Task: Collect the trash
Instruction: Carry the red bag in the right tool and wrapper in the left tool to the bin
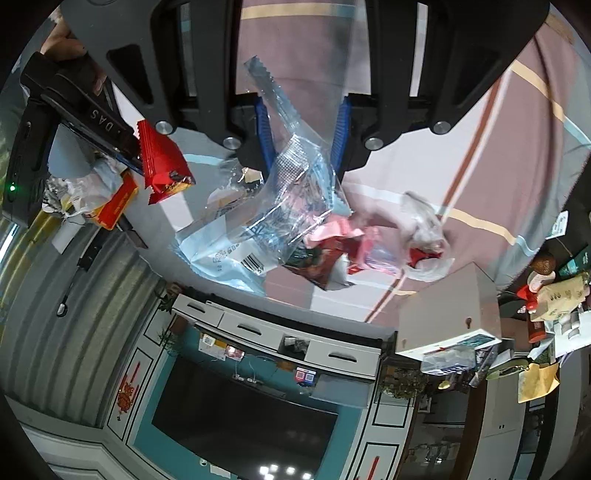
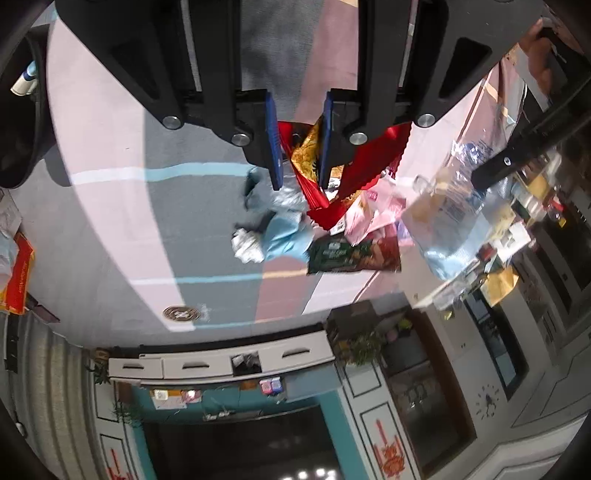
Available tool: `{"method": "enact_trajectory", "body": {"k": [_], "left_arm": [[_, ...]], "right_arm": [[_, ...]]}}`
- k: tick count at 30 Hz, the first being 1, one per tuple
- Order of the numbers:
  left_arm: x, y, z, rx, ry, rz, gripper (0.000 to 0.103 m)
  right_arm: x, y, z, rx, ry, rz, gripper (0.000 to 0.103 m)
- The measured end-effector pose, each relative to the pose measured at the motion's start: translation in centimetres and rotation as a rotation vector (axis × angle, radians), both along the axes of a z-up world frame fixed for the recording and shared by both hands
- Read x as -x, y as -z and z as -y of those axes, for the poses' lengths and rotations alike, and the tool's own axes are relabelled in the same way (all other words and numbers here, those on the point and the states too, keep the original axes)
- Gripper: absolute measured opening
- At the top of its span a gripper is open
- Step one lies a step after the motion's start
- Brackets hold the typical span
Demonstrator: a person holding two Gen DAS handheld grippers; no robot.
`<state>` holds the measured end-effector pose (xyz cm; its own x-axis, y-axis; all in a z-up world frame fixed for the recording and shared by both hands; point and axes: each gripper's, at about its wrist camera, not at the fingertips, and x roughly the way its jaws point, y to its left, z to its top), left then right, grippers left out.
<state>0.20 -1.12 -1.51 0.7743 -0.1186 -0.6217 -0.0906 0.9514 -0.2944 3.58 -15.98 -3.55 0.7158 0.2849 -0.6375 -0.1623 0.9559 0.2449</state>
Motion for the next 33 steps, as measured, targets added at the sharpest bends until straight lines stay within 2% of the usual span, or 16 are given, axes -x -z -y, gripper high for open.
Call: {"method": "enact_trajectory", "body": {"k": [4,14,26,33], "left_arm": [[0.5,-0.5,1.7,0.027,0.016,0.007,0.029],[1.2,-1.7,8.1,0.008,0.129,0.021,0.029],[1.4,-1.4,15.9,-0.033,0.28,0.014,0.029],[0.7,-1.2,19.2,-0.005,0.363,0.018,0.029]], "right_arm": [[0.9,-1.4,2.0,-0.029,0.044,0.038,0.02],[4.3,-4.6,7.6,-0.052,0.184,0.157,0.02],[7.1,-4.7,14.9,-0.101,0.389,0.191,0.02],[9.2,-3.7,20.2,-0.135,0.561,0.191,0.021]]}}
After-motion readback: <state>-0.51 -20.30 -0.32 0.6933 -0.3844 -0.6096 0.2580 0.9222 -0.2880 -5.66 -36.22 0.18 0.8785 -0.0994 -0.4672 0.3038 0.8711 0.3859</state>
